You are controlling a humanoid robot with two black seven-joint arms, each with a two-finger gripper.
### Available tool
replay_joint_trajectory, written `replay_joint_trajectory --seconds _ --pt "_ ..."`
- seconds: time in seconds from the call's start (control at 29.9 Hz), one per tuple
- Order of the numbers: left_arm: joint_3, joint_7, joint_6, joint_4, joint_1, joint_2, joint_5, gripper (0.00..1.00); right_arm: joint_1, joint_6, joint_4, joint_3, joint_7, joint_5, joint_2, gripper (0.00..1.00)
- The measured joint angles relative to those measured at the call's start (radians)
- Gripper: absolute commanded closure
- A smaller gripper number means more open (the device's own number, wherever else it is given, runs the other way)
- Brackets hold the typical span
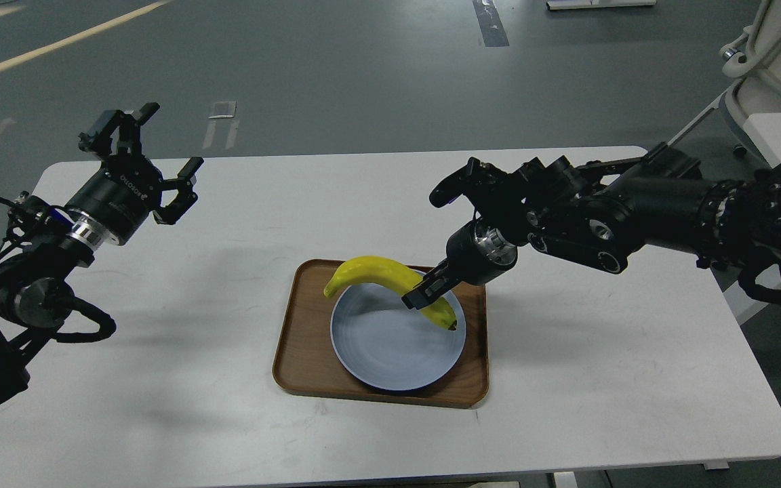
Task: Place banana on plate with both arms
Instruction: 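Release the banana onto the plate and raise the right gripper away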
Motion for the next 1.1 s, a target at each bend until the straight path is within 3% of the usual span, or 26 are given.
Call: replay_joint_trajectory --seconds 0.13,0.23,0.33,0.6,0.84,1.1 --pt "0.0 0.0 0.0 0.0 0.0 0.005 0.0 0.02 -0.009 0.0 -0.01 -0.022 0.0 0.003 0.026 0.53" --pt "0.0 0.0 0.0 0.0 0.0 0.013 -0.001 0.02 -0.014 0.0 -0.014 -0.029 0.0 0.005 0.027 0.35" --pt "0.0 0.0 0.0 0.0 0.0 0.014 -0.001 0.02 -0.015 0.0 -0.015 -0.031 0.0 0.005 0.021 0.05" --pt "-0.001 0.0 0.0 0.0 0.0 0.017 -0.001 0.02 0.018 0.0 -0.019 -0.009 0.0 0.027 -0.017 0.02" --pt "-0.003 0.0 0.0 0.0 -0.002 0.011 -0.001 0.02 0.055 0.0 -0.043 0.182 0.0 0.294 -0.218 0.01" --pt "-0.001 0.0 0.0 0.001 0.0 -0.021 0.0 0.02 -0.22 0.0 -0.042 0.48 0.0 0.678 -0.452 0.0"
